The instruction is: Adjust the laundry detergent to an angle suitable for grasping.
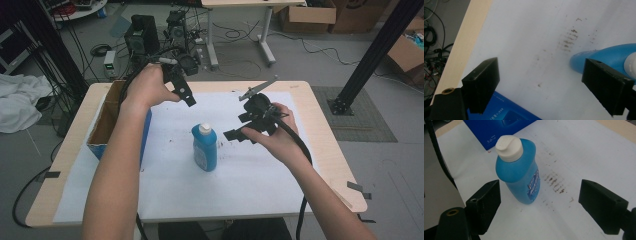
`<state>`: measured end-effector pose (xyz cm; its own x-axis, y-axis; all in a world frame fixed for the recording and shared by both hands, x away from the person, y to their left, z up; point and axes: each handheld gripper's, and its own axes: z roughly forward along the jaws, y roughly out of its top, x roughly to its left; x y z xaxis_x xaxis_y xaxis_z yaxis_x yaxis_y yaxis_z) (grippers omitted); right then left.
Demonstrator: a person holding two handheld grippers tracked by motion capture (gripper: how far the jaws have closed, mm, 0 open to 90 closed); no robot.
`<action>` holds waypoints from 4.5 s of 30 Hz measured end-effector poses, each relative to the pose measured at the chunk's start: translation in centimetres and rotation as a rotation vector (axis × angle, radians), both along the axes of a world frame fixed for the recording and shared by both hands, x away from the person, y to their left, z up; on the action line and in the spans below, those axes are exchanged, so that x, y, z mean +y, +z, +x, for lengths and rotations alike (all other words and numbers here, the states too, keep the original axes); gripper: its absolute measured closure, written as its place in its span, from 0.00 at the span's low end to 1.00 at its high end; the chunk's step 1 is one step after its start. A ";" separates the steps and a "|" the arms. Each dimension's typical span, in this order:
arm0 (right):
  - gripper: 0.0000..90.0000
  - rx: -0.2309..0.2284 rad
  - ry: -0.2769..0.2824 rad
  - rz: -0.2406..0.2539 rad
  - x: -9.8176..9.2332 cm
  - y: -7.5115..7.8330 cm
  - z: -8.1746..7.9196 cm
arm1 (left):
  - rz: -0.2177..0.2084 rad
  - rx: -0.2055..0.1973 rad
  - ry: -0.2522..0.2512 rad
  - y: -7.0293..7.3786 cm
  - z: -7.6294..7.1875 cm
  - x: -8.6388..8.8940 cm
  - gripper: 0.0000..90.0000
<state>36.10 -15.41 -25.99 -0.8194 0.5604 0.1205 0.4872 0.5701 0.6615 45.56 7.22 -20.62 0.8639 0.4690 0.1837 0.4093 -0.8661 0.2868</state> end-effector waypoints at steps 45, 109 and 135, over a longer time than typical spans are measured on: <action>0.22 -0.022 0.013 -0.012 5.9 -5.3 -1.0 | 0.007 -0.008 -0.005 0.1 -0.3 0.0 0.17; 0.49 -0.182 0.317 0.055 5.7 -6.1 1.4 | 0.012 0.000 -0.002 -0.2 -0.5 0.7 0.17; 0.49 -0.227 0.605 0.025 5.9 -7.6 1.9 | 0.024 0.011 -0.008 -0.6 -0.6 0.4 0.17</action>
<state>38.02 -9.55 -33.56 -0.9963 -0.0096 -0.0858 -0.0692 0.6836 0.7266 44.97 7.63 -21.23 0.8698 0.4572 0.1855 0.4050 -0.8763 0.2611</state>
